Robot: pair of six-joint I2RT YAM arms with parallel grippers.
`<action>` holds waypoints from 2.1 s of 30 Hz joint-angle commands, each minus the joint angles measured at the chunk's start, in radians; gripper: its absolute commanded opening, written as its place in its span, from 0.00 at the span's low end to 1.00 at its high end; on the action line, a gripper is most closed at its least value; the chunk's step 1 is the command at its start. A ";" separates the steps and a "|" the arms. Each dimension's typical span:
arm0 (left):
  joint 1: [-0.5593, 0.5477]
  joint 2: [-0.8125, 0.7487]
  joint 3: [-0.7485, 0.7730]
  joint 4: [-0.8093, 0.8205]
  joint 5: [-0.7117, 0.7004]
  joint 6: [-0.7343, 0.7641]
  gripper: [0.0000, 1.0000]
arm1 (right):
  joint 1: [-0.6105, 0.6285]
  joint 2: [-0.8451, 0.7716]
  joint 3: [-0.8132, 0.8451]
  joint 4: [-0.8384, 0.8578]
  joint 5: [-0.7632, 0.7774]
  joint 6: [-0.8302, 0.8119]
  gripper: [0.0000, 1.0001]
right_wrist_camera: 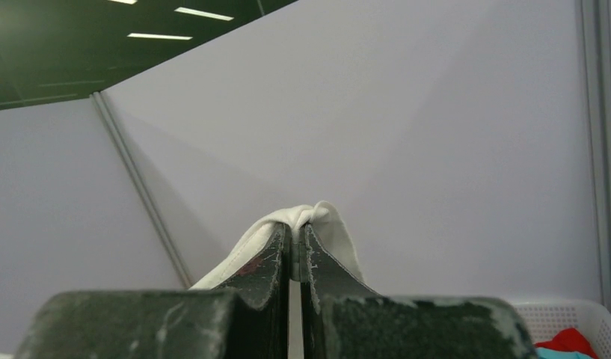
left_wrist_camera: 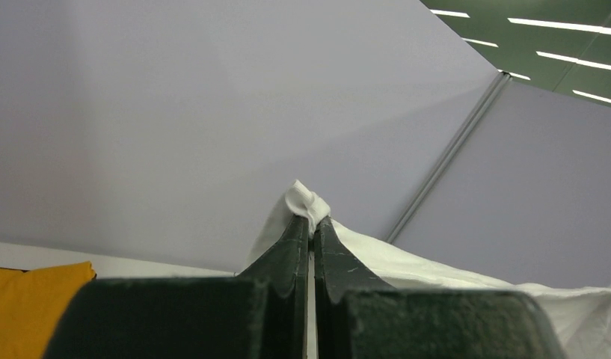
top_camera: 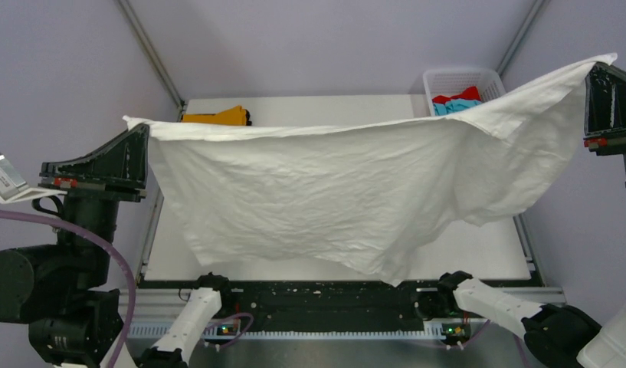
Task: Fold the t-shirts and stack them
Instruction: Flatten out the tshirt
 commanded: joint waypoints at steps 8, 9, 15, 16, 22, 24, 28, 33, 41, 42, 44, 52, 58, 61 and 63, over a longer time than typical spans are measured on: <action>0.005 0.284 -0.364 0.099 -0.194 -0.036 0.00 | -0.006 0.094 -0.529 0.453 0.603 -0.203 0.00; 0.005 0.328 -0.417 0.121 -0.191 -0.044 0.00 | -0.008 0.113 -0.600 0.515 0.655 -0.225 0.00; 0.005 0.672 -0.590 0.226 -0.249 -0.080 0.00 | -0.115 0.281 -0.910 0.599 0.639 -0.066 0.00; 0.005 0.756 -0.575 0.227 -0.238 -0.085 0.00 | -0.133 0.311 -0.946 0.602 0.609 -0.022 0.00; 0.003 1.056 -0.439 0.252 -0.120 -0.109 0.00 | -0.198 0.452 -1.047 0.694 0.418 0.085 0.00; 0.002 1.108 -0.397 0.247 -0.108 -0.112 0.00 | -0.209 0.489 -1.037 0.697 0.413 0.086 0.00; 0.003 1.161 -0.350 0.263 -0.127 -0.105 0.00 | -0.232 0.550 -1.016 0.707 0.381 0.092 0.00; 0.004 1.243 -0.233 0.210 -0.132 -0.090 0.00 | -0.243 0.635 -0.961 0.693 0.349 0.084 0.00; 0.005 1.350 -0.089 0.166 -0.167 -0.111 0.00 | -0.253 0.764 -0.883 0.693 0.350 0.079 0.00; 0.005 1.369 -0.064 0.157 -0.164 -0.114 0.00 | -0.255 0.788 -0.861 0.685 0.350 0.079 0.00; 0.005 1.407 -0.007 0.129 -0.177 -0.127 0.00 | -0.258 0.836 -0.818 0.677 0.355 0.076 0.00; 0.004 1.518 0.207 0.077 -0.152 -0.154 0.53 | -0.282 1.096 -0.519 0.589 0.321 0.086 0.21; -0.009 1.425 0.185 0.106 -0.115 -0.140 0.95 | -0.282 1.088 -0.451 0.463 0.215 0.127 0.95; -0.032 1.347 0.109 0.133 -0.116 -0.113 0.99 | -0.282 1.006 -0.546 0.481 0.108 0.165 0.99; -0.050 1.298 0.056 0.143 -0.109 -0.095 0.99 | -0.282 0.961 -0.616 0.480 0.020 0.196 0.99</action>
